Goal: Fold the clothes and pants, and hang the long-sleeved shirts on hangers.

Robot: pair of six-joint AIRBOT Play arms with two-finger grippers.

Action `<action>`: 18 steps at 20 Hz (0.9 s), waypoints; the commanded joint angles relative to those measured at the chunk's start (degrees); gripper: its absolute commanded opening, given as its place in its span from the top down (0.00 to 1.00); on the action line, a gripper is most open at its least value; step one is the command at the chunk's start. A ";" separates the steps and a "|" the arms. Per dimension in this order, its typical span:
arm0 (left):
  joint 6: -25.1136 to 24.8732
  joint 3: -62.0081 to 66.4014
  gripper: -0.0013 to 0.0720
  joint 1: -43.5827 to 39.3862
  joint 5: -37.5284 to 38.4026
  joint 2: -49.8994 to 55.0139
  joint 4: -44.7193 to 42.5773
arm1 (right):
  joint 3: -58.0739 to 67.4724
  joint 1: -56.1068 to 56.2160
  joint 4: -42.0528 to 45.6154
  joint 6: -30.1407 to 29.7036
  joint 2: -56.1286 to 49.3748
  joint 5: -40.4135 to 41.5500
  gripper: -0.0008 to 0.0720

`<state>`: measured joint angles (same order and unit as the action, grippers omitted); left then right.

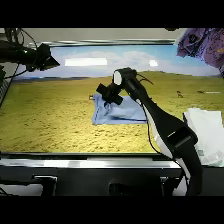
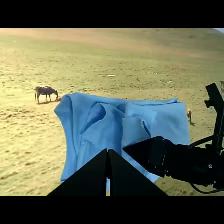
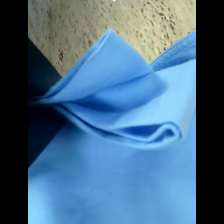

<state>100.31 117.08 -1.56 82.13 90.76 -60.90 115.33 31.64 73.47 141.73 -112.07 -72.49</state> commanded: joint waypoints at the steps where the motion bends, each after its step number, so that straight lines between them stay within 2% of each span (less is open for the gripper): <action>1: -0.04 0.00 0.96 0.07 0.00 -0.04 0.00 | 0.00 0.11 -2.36 -1.46 -1.79 0.83 0.85; 2: -0.04 -0.07 0.96 0.07 0.00 -0.04 0.00 | 0.00 0.09 -2.43 -1.88 -2.14 1.09 0.65; 3: -0.04 -0.20 0.96 0.07 0.00 -0.04 0.00 | 0.00 0.09 -2.40 -2.36 -2.43 1.77 0.37; 4: -0.04 -0.31 0.96 0.07 0.04 -0.02 0.00 | 0.00 0.09 -2.40 -4.22 -2.45 2.93 0.26; 8: -0.04 -0.28 0.96 0.07 0.00 -0.02 0.00 | 0.02 -0.87 -3.69 -6.97 -0.61 4.98 0.23; 10: -0.04 -0.28 0.96 0.07 0.00 -0.02 0.00 | 0.02 -3.63 -5.46 -11.47 1.97 4.83 0.23; 11: -0.02 -0.28 0.96 0.07 0.00 -0.02 0.00 | 0.02 -6.19 -7.78 -14.82 3.72 4.48 0.23; 14: -0.04 -0.28 0.96 0.07 0.00 -0.13 0.00 | 0.02 -17.79 -17.84 -29.68 9.40 0.79 0.23; 16: -0.04 -0.28 0.96 0.09 0.00 -0.26 0.00 | 0.00 -26.82 -17.99 -37.33 12.39 -5.53 0.23; 18: -0.04 -0.28 0.96 0.09 -0.02 -0.46 0.00 | -0.24 -35.63 -17.97 -44.06 12.96 -12.41 0.18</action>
<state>100.29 116.81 -1.54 82.15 90.48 -60.88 115.31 7.14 58.35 110.19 -101.56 -75.83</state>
